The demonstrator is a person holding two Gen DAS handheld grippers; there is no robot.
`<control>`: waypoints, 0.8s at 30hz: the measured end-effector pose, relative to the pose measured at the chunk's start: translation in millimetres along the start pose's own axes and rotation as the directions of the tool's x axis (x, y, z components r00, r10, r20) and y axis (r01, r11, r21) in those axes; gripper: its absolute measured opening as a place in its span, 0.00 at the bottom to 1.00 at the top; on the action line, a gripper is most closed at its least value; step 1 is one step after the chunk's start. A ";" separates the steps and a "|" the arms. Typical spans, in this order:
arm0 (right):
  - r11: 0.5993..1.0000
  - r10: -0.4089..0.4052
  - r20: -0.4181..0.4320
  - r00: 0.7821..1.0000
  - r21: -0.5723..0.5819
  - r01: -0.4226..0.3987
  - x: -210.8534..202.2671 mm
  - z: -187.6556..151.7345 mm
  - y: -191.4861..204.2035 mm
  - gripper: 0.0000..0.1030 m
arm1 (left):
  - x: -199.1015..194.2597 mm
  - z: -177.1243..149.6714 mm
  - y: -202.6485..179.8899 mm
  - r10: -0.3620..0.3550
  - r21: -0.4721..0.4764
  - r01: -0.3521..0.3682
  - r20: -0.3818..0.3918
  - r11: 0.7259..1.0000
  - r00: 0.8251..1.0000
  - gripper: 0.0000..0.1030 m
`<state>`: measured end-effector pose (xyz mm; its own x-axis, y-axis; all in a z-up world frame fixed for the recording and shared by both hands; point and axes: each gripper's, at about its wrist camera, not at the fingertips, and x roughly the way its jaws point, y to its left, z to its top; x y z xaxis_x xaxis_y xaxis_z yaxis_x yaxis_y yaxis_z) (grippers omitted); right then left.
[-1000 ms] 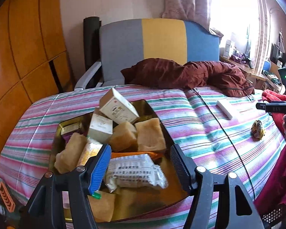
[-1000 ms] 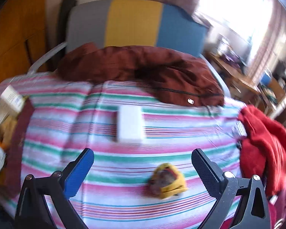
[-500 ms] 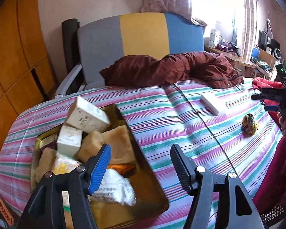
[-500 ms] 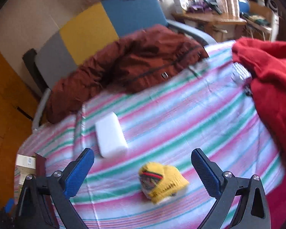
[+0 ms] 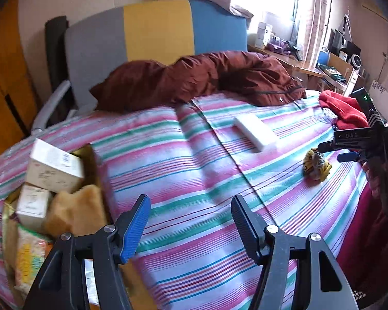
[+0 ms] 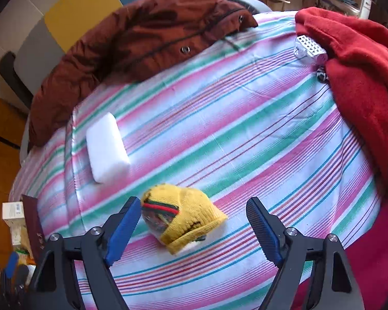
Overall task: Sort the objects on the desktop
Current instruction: 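Grasp the yellow knitted sock with the right tool while the left tool grasps the white eraser sponge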
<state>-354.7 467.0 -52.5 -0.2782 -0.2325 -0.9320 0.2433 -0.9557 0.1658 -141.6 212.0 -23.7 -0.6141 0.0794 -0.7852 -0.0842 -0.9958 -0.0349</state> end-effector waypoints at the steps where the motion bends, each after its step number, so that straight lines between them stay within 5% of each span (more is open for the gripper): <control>1: 1.000 -0.003 -0.009 1.000 -0.008 0.003 2.3 -0.3 0.7 0.82 | 3.8 1.0 -1.8 -0.008 -0.003 0.008 -0.007 1.000 1.000 0.64; 7: 0.995 -0.023 -0.058 0.998 -0.101 0.018 13.8 -5.0 16.4 0.82 | 28.5 9.6 -15.1 -0.077 -0.036 0.075 -0.065 0.997 0.995 0.64; 9: 0.989 -0.046 -0.066 0.997 -0.140 0.036 16.9 -7.6 20.8 0.67 | 35.9 14.7 -21.2 -0.081 -0.029 0.079 -0.069 0.996 0.994 0.64; 12: 0.979 -0.084 -0.098 0.992 -0.192 0.064 26.1 -13.5 24.4 0.58 | 46.7 24.8 -29.1 -0.096 -0.028 0.094 -0.080 0.995 0.992 0.64; 24: 0.974 -0.089 -0.002 0.996 -0.211 0.086 2.5 -12.6 20.6 0.49 | 106.0 72.4 -67.5 -0.142 -0.048 0.136 -0.157 0.990 0.977 0.64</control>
<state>-338.7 449.0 -55.4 -0.2970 -0.1465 -0.9436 0.4092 -0.9124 0.0128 -257.8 290.8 -59.8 -0.4655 0.2119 -0.8593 -0.1292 -0.9768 -0.1709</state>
